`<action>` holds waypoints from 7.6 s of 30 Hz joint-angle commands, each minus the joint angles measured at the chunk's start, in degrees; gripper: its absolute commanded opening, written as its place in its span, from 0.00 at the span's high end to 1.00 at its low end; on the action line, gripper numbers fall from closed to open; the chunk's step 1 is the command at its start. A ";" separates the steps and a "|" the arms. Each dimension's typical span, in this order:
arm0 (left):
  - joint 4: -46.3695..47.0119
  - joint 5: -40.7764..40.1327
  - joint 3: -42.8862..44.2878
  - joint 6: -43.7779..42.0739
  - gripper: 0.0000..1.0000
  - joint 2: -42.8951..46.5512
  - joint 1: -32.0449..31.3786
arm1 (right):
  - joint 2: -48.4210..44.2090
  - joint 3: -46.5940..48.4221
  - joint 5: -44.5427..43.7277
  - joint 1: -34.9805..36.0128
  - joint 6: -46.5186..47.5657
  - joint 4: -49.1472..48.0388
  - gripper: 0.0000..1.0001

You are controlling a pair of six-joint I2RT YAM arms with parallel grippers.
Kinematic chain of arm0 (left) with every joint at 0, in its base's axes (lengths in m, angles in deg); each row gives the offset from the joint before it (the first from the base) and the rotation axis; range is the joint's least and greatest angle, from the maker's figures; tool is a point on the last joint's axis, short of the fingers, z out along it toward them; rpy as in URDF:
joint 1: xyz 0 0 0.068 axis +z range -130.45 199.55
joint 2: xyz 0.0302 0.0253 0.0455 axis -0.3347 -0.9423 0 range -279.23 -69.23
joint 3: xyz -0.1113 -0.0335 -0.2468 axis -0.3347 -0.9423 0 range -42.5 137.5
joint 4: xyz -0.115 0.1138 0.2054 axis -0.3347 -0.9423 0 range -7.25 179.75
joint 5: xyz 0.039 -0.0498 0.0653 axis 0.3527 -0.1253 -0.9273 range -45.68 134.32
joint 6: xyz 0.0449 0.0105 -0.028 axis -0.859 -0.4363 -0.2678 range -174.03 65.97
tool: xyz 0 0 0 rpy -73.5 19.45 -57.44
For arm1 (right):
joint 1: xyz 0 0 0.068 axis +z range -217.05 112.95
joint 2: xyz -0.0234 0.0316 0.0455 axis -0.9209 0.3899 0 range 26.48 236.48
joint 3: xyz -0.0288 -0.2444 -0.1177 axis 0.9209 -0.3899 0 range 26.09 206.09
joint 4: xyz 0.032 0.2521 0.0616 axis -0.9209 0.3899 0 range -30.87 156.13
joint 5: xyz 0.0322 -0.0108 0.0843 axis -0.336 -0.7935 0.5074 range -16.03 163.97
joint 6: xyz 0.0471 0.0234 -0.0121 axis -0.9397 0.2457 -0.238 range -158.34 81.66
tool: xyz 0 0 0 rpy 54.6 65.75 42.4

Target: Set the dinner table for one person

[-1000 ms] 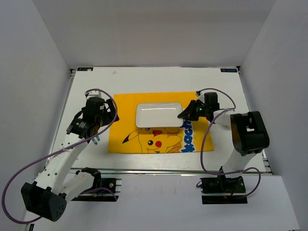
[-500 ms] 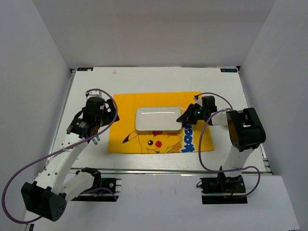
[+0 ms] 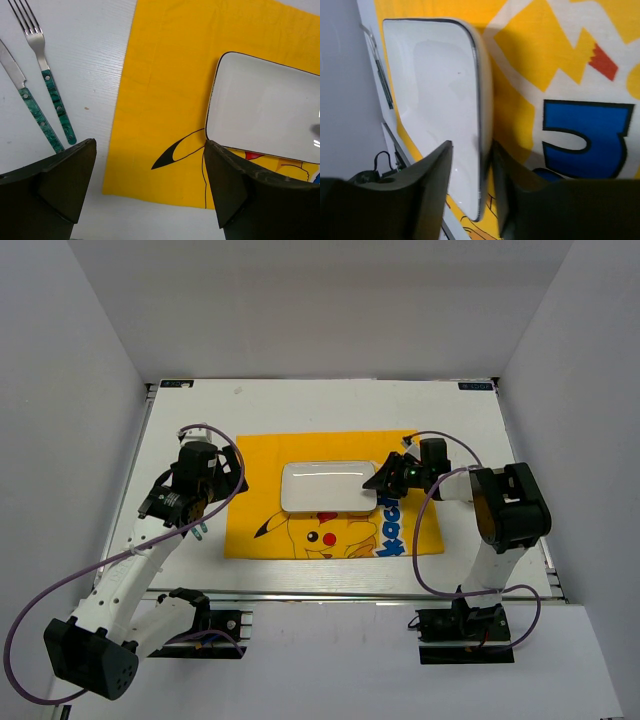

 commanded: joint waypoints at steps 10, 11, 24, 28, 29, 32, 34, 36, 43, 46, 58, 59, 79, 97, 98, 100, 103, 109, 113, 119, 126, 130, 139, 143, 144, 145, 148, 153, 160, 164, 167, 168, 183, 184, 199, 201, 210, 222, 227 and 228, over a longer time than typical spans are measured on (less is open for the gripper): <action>0.92 0.70 -0.87 -0.63 0.02 0.51 0.26 | -4.37 1.59 0.02 -0.39 0.88 0.77 0.11; 0.92 0.61 -0.87 -0.54 0.02 0.59 0.26 | -4.99 1.86 -0.96 -0.47 1.40 1.92 0.11; -0.22 -1.49 -0.52 0.33 0.02 0.95 0.26 | -18.33 12.84 -30.92 -0.83 9.76 33.54 0.11; -1.10 -2.64 -0.08 0.95 0.02 0.51 0.26 | -21.95 18.90 -43.14 -2.05 11.34 43.75 0.11; -1.19 -2.47 -0.08 0.86 0.02 0.51 0.26 | -22.22 20.22 -45.33 -2.58 11.69 46.12 0.11; -1.28 -2.20 0.18 0.78 0.02 0.07 0.26 | -23.71 22.34 -53.07 -4.86 11.96 51.85 0.11; -1.19 -1.94 0.18 0.77 0.02 0.15 0.26 | -24.24 21.90 -54.49 -6.53 12.31 52.64 0.11; -0.93 -1.33 0.18 0.51 0.02 0.24 0.26 | -24.42 21.72 -57.38 -8.37 12.48 53.35 0.14; -0.40 0.34 0.09 0.07 0.02 0.50 0.26 | -19.15 22.69 -55.20 -11.37 15.91 52.04 0.25; -0.40 0.43 0.09 -0.02 0.02 0.51 0.26 | -16.69 22.16 -55.63 -13.39 15.74 50.89 0.30; 0.04 1.49 0.09 -0.28 0.02 -0.37 0.26 | -9.66 23.20 -54.06 -14.98 16.70 47.38 0.90; 0.04 1.49 0.18 -0.28 0.02 -0.37 0.26 | -9.31 24.17 -53.19 -15.15 17.31 47.46 0.92; 0.13 0.96 0.00 -0.28 0.02 -0.72 0.26 | 17.58 64.59 -50.88 6.55 25.14 61.25 1.00; -0.48 -0.62 0.18 0.42 0.02 -2.30 0.26 | 22.95 70.15 -57.92 9.81 21.36 65.39 1.00; -0.66 -1.23 0.27 0.68 0.02 -2.57 0.26 | 22.95 70.06 -58.10 9.81 21.19 65.22 1.00; -1.10 -2.20 0.36 1.38 0.02 -3.09 0.26 | 22.87 70.76 -58.36 9.81 21.19 65.91 0.98; -2.06 -4.66 0.62 2.27 0.02 -4.23 0.26 | 22.17 70.33 -56.26 9.81 21.01 65.22 0.55; -6.45 -13.09 1.67 10.87 0.02 -5.73 0.79 | 12.35 66.56 -47.75 10.77 20.22 60.13 0.11; -9.80 -16.53 2.91 17.02 0.02 -8.10 3.15 | 3.55 57.63 -43.53 12.00 19.70 55.75 0.11; -9.72 -11.98 5.54 16.60 0.02 -18.29 12.01 | -17.10 26.59 -27.99 12.53 16.18 35.71 0.11; -7.69 -6.95 8.44 14.57 0.02 -27.52 20.47 | -27.58 6.80 -17.51 14.29 11.96 24.10 0.14; -10.15 -7.12 7.13 20.09 0.04 -30.34 23.72 | -26.71 4.32 -16.70 14.38 12.92 21.89 0.17; -8.84 -9.14 4.49 24.85 0.14 -35.35 26.89 | -21.70 2.83 -13.71 13.94 13.89 17.58 0.18; -5.68 -8.88 0.46 26.09 0.28 -33.95 28.12 | -21.26 2.91 -13.37 14.11 14.50 17.58 0.18; -5.58 -8.80 0.10 26.35 0.30 -34.21 28.12 | -21.26 2.74 -13.45 14.11 14.68 17.58 0.18; -5.41 -8.97 -0.08 26.44 0.30 -34.47 28.12 | -21.34 2.74 -13.63 14.11 14.59 17.49 0.18; -3.22 -8.53 -0.96 26.36 0.31 -36.49 29.17 | -21.52 2.30 -13.63 14.03 14.77 17.05 0.18; -0.84 -6.34 -2.80 27.75 0.59 -40.27 29.70 | -22.31 1.95 -13.80 13.94 14.68 17.23 0.18; 7.15 -3.27 -10.36 28.99 0.80 -38.87 30.23 | -27.05 1.86 -14.59 14.20 14.33 18.28 0.18; 8.40 -1.94 -11.78 28.20 1.00 -38.78 30.76 | -28.90 2.03 -13.46 14.20 13.98 20.30 0.19; 4.10 -2.91 -10.46 28.64 1.00 -36.77 30.76 | -30.83 2.03 -11.96 14.20 13.19 20.57 0.20; 3.65 -3.17 -10.63 28.72 1.00 -33.80 30.24 | -31.97 2.03 -11.70 14.29 13.10 20.57 0.19; 2.33 14.99 2.45 2.46 1.00 -14.78 25.06 | -36.19 6.77 -22.67 12.71 12.22 32.86 0.18; 2.07 17.98 3.51 1.84 1.00 -15.40 24.00 | -36.63 8.43 -25.20 12.36 12.31 34.53 0.17; 2.94 6.24 26.19 25.63 1.00 -39.39 -24.25 | -44.46 34.37 -51.77 7.61 15.64 61.78 0.11; 3.56 4.57 27.07 29.15 1.00 -40.97 -27.77 | -44.28 36.74 -52.38 7.00 16.00 63.10 0.11; 1.27 1.75 45.78 33.03 1.00 -58.63 -37.35 | -45.34 39.47 -54.76 5.33 15.47 66.00 0.11; 0.39 4.38 66.44 33.65 1.00 -76.91 -39.55 | -45.43 39.65 -57.40 3.39 15.82 66.98 0.11; 2.41 6.85 68.03 34.70 1.00 -81.84 -40.08 | -45.86 38.51 -57.22 2.34 16.44 66.62 0.11; 2.85 7.28 68.03 34.61 1.00 -82.46 -40.08 | -45.95 38.42 -57.22 2.34 16.61 66.62 0.11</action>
